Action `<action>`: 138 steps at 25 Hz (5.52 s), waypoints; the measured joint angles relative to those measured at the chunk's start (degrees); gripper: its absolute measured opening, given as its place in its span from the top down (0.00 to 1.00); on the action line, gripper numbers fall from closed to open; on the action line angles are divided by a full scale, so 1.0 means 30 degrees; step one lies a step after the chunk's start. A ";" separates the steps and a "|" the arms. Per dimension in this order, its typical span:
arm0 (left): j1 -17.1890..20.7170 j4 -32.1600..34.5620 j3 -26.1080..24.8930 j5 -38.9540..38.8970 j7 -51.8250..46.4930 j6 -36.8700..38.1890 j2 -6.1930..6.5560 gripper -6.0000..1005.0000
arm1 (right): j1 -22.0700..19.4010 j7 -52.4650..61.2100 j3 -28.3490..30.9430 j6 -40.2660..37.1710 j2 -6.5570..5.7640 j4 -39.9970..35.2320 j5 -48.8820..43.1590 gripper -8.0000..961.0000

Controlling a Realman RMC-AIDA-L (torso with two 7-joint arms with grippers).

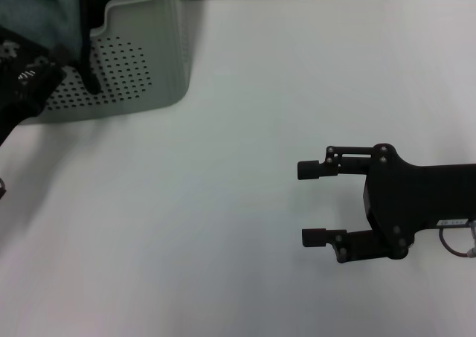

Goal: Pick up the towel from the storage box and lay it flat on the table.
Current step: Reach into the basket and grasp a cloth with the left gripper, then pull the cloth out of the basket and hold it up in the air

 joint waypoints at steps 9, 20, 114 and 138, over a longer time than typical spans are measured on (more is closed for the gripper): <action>0.0090 -0.0220 -0.0049 -0.0147 -0.0533 0.0922 -0.0027 0.41 | -0.0007 0.0000 0.0019 0.0003 -0.0001 0.0002 -0.0001 0.25; -0.0272 -0.0284 -0.0162 -0.0258 -0.1948 0.0851 -0.0039 0.71 | -0.0026 0.0000 0.0042 0.0028 -0.0001 0.0001 0.0000 0.25; -0.2705 0.5652 1.4839 -1.1575 -1.1642 1.0802 0.0902 0.97 | 0.2535 -0.6533 -0.9983 -0.4283 -0.0226 0.6051 1.3392 0.34; -0.3569 0.5358 1.3699 -1.0305 -1.1171 1.0737 0.1259 0.97 | 0.3701 -0.4999 -0.9715 -0.2298 -0.0210 0.6668 0.9928 0.36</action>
